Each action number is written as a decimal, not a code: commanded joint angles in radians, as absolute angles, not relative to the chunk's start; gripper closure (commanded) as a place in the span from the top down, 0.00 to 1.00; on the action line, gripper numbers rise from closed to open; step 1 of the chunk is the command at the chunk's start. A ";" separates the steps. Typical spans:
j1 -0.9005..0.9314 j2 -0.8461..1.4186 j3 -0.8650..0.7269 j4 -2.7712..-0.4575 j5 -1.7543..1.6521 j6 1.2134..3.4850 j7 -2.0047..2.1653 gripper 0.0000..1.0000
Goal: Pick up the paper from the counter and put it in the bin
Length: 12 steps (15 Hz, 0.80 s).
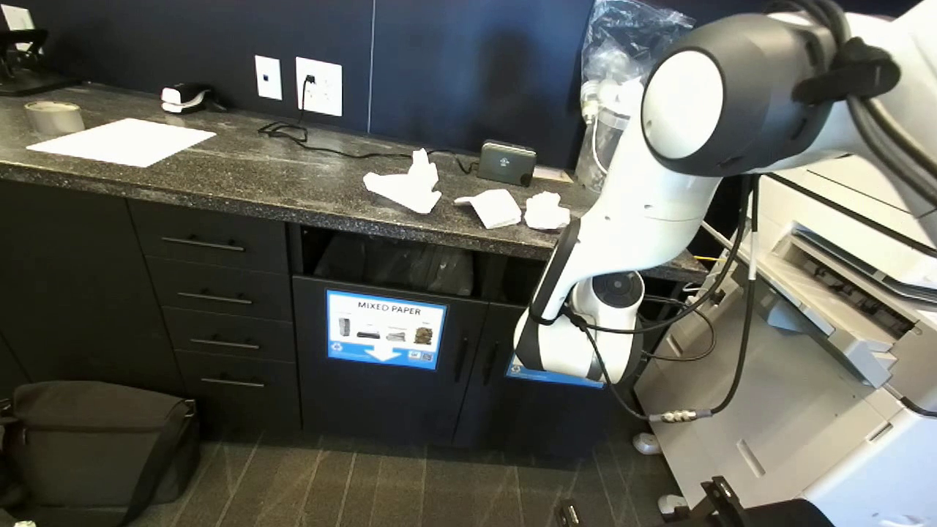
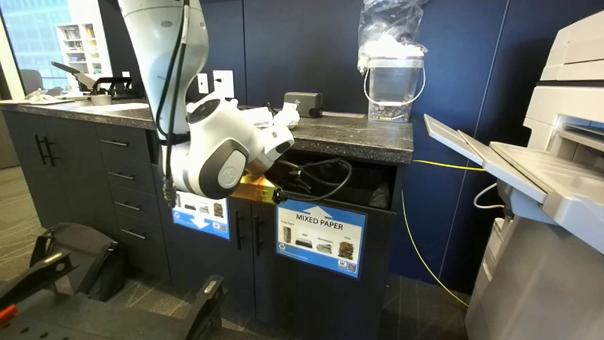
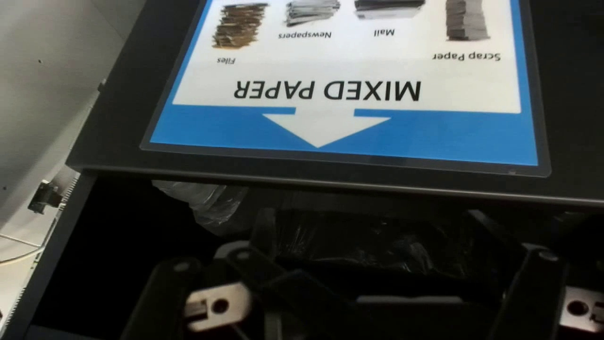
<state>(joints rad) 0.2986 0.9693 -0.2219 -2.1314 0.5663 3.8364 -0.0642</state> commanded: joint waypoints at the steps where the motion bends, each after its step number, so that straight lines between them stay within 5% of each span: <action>1: 0.333 0.762 -0.213 -2.372 0.589 3.806 -0.126 1.00; 7: 0.415 0.456 -0.249 -2.665 0.646 3.679 -0.238 1.00; 12: 0.606 0.199 -0.426 -2.815 0.814 3.448 -0.509 1.00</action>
